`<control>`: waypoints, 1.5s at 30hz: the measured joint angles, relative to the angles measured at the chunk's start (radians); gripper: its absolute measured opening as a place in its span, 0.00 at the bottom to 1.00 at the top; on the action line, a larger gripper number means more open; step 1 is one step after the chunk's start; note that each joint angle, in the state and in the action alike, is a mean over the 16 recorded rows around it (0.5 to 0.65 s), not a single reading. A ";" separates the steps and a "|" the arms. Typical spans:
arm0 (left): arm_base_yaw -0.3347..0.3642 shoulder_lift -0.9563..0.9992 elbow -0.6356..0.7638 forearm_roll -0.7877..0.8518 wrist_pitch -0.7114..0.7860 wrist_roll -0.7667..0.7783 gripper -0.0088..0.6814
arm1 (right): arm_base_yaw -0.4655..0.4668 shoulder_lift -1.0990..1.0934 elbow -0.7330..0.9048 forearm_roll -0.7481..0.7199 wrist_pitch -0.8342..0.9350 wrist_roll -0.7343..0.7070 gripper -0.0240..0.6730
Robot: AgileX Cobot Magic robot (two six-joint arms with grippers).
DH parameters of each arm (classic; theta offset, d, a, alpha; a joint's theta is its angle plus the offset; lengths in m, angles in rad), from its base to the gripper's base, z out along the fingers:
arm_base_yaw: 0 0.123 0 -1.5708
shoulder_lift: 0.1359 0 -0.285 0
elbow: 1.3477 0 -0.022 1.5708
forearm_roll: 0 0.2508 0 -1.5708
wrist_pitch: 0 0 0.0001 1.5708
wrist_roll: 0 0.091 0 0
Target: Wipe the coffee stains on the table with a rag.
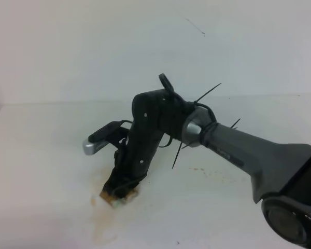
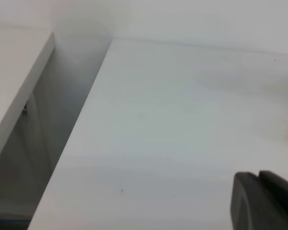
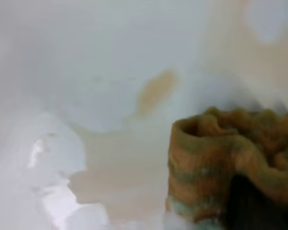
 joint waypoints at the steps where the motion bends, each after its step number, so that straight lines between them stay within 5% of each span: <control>1: 0.000 0.000 0.000 0.000 0.000 0.000 0.01 | 0.009 -0.004 0.000 -0.005 0.004 0.002 0.04; 29: 0.002 0.020 0.000 0.000 0.000 0.000 0.01 | 0.003 -0.339 0.057 -0.290 -0.056 0.083 0.04; 35: 0.002 0.022 0.000 0.000 0.000 0.000 0.01 | -0.035 -0.473 0.238 -0.296 -0.179 0.059 0.04; 45: 0.002 0.025 0.000 0.000 0.000 0.000 0.01 | -0.094 -0.730 0.771 -0.298 -0.548 0.071 0.04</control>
